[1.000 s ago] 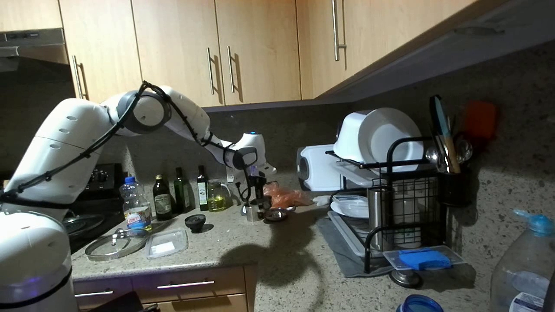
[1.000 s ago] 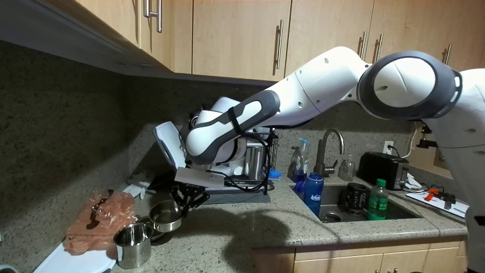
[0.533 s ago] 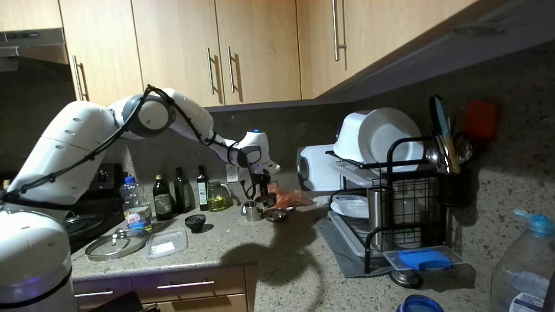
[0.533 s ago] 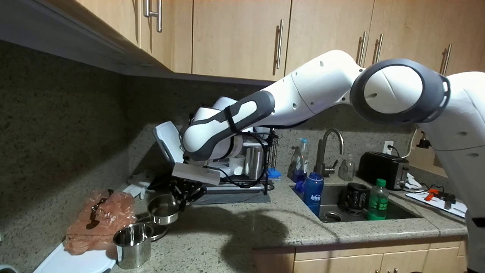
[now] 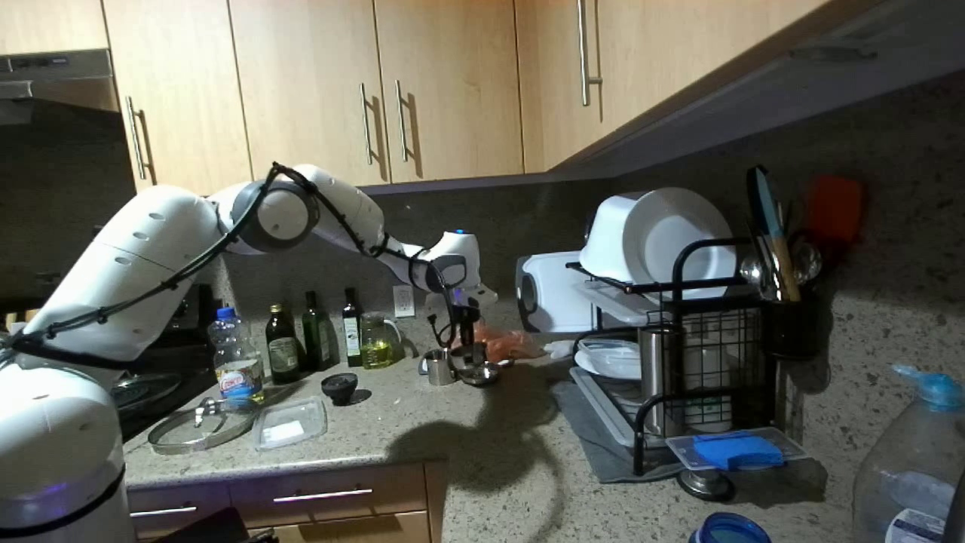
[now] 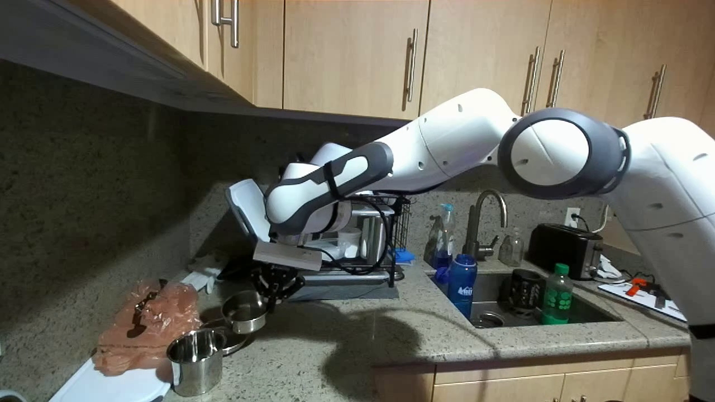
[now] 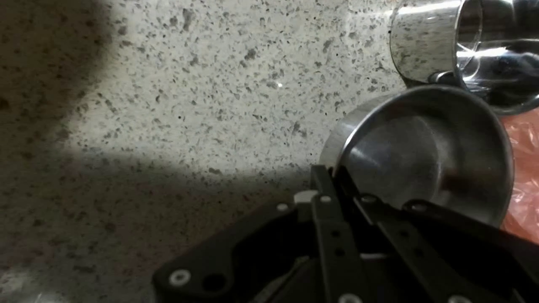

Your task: Put the left silver bowl on the right bowl

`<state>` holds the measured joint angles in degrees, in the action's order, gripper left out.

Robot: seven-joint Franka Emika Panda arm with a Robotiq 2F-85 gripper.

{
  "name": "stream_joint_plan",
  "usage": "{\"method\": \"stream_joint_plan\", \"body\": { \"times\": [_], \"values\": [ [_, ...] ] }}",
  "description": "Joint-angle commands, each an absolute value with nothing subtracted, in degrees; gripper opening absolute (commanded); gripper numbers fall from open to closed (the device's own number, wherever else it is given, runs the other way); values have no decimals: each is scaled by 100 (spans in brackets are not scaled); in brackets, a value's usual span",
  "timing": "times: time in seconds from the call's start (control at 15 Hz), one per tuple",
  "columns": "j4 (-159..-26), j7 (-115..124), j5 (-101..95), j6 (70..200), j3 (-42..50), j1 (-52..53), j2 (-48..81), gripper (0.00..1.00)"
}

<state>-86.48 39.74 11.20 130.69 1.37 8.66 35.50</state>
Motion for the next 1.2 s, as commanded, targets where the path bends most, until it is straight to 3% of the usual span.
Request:
{"method": "stream_joint_plan", "body": {
  "times": [0.0,1.13],
  "values": [
    [-7990,4189,1076,12570,154,858,3895,3],
    [-6159,4774,556,11981,245,1102,5200,1]
  ]
}}
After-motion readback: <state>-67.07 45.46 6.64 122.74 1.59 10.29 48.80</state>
